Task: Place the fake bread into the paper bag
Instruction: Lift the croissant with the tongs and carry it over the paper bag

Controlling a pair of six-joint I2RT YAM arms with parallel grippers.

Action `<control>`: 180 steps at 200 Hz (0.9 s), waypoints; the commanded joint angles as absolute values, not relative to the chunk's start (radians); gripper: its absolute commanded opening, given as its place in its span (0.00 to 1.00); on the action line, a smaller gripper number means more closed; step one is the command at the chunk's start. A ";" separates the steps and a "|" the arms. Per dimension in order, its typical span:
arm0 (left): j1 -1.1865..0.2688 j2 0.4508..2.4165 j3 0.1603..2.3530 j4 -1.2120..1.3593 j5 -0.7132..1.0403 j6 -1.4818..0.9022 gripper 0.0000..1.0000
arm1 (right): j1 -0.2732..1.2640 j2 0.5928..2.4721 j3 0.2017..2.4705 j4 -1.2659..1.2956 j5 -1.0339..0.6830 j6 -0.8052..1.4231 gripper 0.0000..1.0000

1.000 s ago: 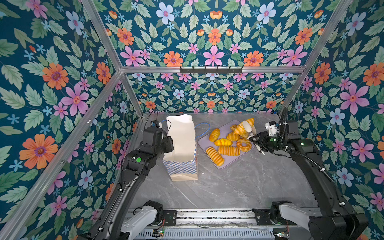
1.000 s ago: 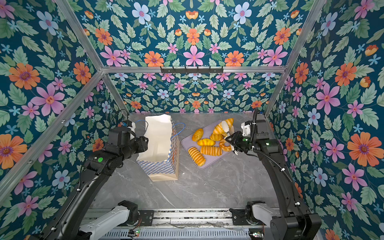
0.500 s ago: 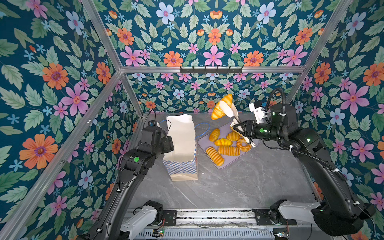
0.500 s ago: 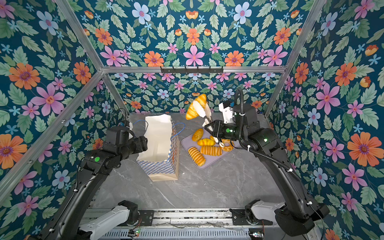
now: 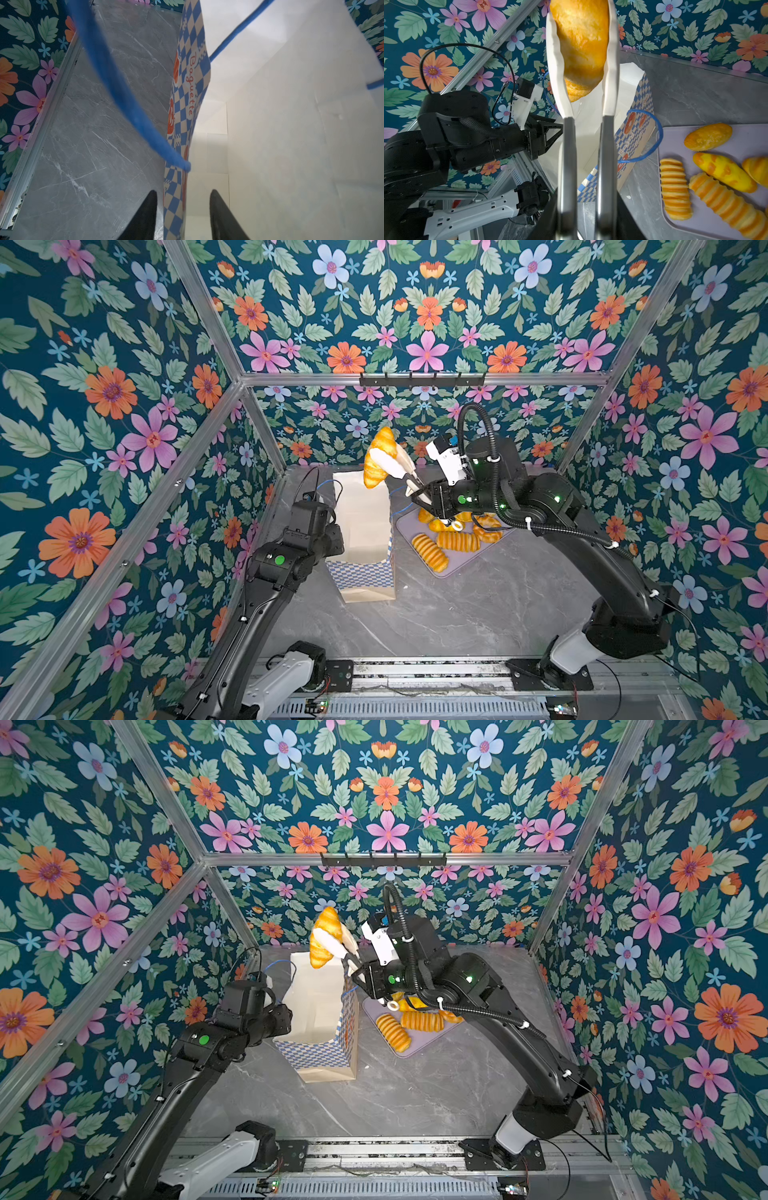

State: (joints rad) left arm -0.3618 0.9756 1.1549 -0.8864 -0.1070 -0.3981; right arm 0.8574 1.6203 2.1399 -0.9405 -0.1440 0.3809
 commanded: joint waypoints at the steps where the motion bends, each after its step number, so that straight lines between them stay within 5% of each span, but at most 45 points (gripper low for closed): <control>1: -0.360 0.967 1.150 -0.858 -0.095 -0.413 0.37 | 0.883 1.690 2.199 -1.006 -0.080 0.332 0.33; 103: -0.360 0.951 1.141 -0.822 -0.087 -0.426 0.09 | 0.965 1.795 2.240 -1.187 0.002 0.288 0.33; 180: -0.361 0.955 1.142 -0.815 -0.086 -0.428 0.05 | 0.977 1.780 2.174 -1.190 0.000 0.294 0.40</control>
State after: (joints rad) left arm -0.3618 0.9527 1.1397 -0.8410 -0.0872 -0.4210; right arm 0.9741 1.7901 2.1792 -1.2083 -0.0048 0.3042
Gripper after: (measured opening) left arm 0.059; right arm 0.390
